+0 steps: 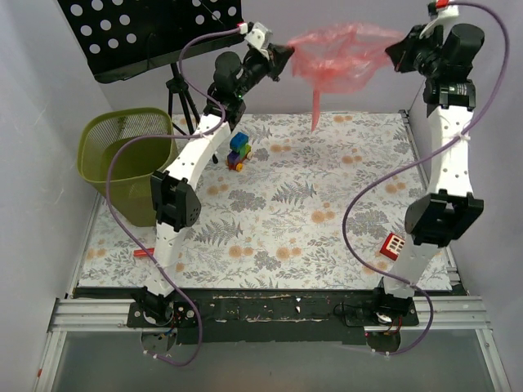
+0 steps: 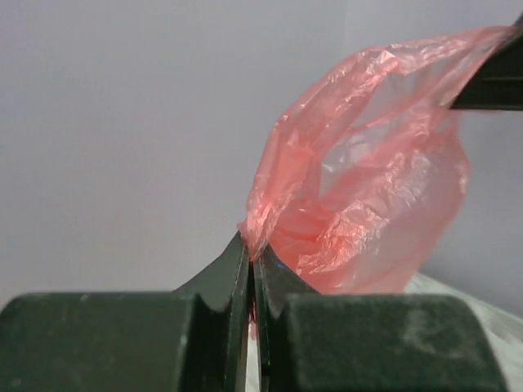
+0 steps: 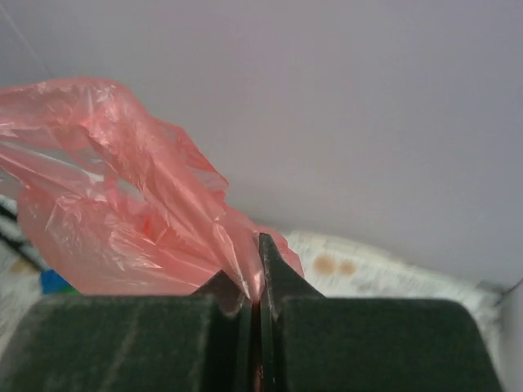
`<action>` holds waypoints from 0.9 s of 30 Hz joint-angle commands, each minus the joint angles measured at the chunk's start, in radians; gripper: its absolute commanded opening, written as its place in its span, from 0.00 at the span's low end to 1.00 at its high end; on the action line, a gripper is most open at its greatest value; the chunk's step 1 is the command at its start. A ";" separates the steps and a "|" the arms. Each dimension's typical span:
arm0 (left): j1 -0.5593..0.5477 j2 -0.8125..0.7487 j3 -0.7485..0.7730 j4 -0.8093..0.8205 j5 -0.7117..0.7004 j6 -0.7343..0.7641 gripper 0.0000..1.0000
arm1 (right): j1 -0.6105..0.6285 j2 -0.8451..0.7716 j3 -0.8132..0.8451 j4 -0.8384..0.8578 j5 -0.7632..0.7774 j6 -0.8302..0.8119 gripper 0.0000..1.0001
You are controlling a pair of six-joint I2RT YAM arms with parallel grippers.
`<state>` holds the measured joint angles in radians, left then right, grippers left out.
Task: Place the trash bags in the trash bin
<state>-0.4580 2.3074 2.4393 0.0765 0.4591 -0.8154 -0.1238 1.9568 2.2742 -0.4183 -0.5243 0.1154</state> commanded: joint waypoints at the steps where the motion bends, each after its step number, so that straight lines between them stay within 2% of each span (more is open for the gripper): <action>1: -0.119 -0.134 0.078 0.673 -0.176 0.492 0.00 | 0.090 -0.278 -0.125 0.716 0.228 -0.076 0.01; 3: -0.160 -0.076 0.166 0.733 -0.085 0.675 0.00 | 0.121 -0.283 -0.105 0.821 0.267 -0.208 0.01; 4: -0.178 -0.075 0.140 0.746 -0.050 0.767 0.00 | 0.165 -0.286 -0.111 0.848 0.271 -0.267 0.01; 6: -0.217 -0.135 -0.042 0.790 -0.052 0.855 0.00 | 0.193 -0.335 -0.232 0.881 0.255 -0.374 0.01; 7: -0.229 -0.187 -0.154 0.810 -0.092 0.826 0.00 | 0.206 -0.379 -0.377 0.885 0.224 -0.489 0.01; 9: -0.249 -0.337 -0.538 0.766 -0.187 0.721 0.00 | 0.254 -0.519 -0.796 0.816 0.182 -0.795 0.01; 10: -0.249 -0.436 -0.753 0.590 -0.030 0.766 0.00 | 0.269 -0.604 -1.063 0.732 0.150 -0.977 0.01; 11: -0.249 -0.562 -0.998 0.275 0.165 1.035 0.00 | 0.276 -0.709 -1.261 0.569 0.108 -1.140 0.01; 12: -0.261 -0.680 -1.212 -0.018 0.234 1.414 0.00 | 0.279 -0.827 -1.432 0.272 0.037 -1.341 0.01; 13: -0.266 -0.839 -1.482 -0.166 0.227 1.807 0.00 | 0.280 -1.008 -1.557 0.165 -0.032 -1.428 0.01; 14: -0.271 -1.020 -1.836 0.021 0.280 1.881 0.00 | 0.280 -1.180 -1.641 0.145 -0.064 -1.392 0.01; 15: -0.278 -1.156 -2.014 0.271 0.336 1.748 0.00 | 0.286 -1.372 -1.698 0.115 -0.107 -1.342 0.01; 16: -0.292 -1.265 -2.118 0.436 0.358 1.619 0.00 | 0.294 -1.527 -1.714 0.039 -0.153 -1.335 0.01; 17: -0.298 -1.310 -2.122 0.407 0.318 1.624 0.00 | 0.296 -1.627 -1.711 -0.040 -0.204 -1.346 0.01; 19: -0.304 -1.316 -2.038 0.211 0.210 1.629 0.00 | 0.294 -1.758 -1.691 -0.127 -0.243 -1.305 0.01; 21: -0.303 -1.303 -1.976 0.131 0.143 1.487 0.00 | 0.294 -1.777 -1.647 -0.203 -0.250 -1.266 0.01; 23: -0.303 -1.310 -1.936 0.097 0.116 1.373 0.00 | 0.293 -1.727 -1.593 -0.232 -0.244 -1.212 0.01; 27: -0.303 -1.341 -1.886 0.077 0.053 1.161 0.00 | 0.294 -1.572 -1.486 -0.153 -0.134 -0.991 0.01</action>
<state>-0.7631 1.0164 0.4919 0.1764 0.5838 0.5575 0.1707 0.2340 0.7296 -0.5667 -0.7238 -1.0706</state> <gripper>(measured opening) 0.007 0.020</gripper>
